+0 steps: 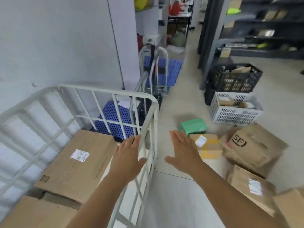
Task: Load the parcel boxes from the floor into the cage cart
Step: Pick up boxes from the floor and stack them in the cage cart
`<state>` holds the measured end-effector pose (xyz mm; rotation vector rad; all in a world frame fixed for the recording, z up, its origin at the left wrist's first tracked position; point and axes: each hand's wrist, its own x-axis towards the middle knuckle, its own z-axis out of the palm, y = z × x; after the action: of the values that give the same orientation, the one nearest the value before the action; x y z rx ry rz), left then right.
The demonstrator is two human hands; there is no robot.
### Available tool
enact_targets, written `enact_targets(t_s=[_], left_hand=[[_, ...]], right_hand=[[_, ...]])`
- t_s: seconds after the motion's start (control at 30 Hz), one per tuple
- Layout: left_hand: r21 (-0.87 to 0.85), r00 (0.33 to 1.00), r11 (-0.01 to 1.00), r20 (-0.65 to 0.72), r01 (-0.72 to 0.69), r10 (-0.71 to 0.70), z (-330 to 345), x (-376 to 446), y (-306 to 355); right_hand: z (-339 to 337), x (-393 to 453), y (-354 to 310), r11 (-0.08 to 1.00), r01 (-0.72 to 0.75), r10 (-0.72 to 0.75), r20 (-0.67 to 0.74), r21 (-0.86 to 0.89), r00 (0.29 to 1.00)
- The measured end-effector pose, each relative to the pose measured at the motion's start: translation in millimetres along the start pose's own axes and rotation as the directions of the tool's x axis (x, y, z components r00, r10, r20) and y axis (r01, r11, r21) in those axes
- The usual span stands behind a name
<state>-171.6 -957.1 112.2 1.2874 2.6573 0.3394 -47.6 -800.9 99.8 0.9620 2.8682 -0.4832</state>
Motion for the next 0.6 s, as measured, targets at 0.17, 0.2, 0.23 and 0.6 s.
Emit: enact_targets(t_s=[0.17,0.2,0.23,0.6], left_hand=[[-0.005,0.991,0.993,0.062,-0.12,0.12,28,42,94],[-0.004,0.987,0.99,0.074,-0.139,0.139,35,50,112],[0.001,0.983,0.987,0.085,-0.162,0.161,42,58,131],[0.072,0.87,0.881,0.213,-0.468,0.445,106,127,307]], right_hand=[[-21,-12,101,0.992,-0.123,0.124,-0.021,0.031,0.992],[-25,-14,122,0.988,-0.148,0.149,-0.023,0.032,0.989],[-30,-17,142,0.985,-0.172,0.173,-0.025,0.029,0.985],[-53,-67,317,0.877,-0.474,0.479,-0.05,0.085,0.877]])
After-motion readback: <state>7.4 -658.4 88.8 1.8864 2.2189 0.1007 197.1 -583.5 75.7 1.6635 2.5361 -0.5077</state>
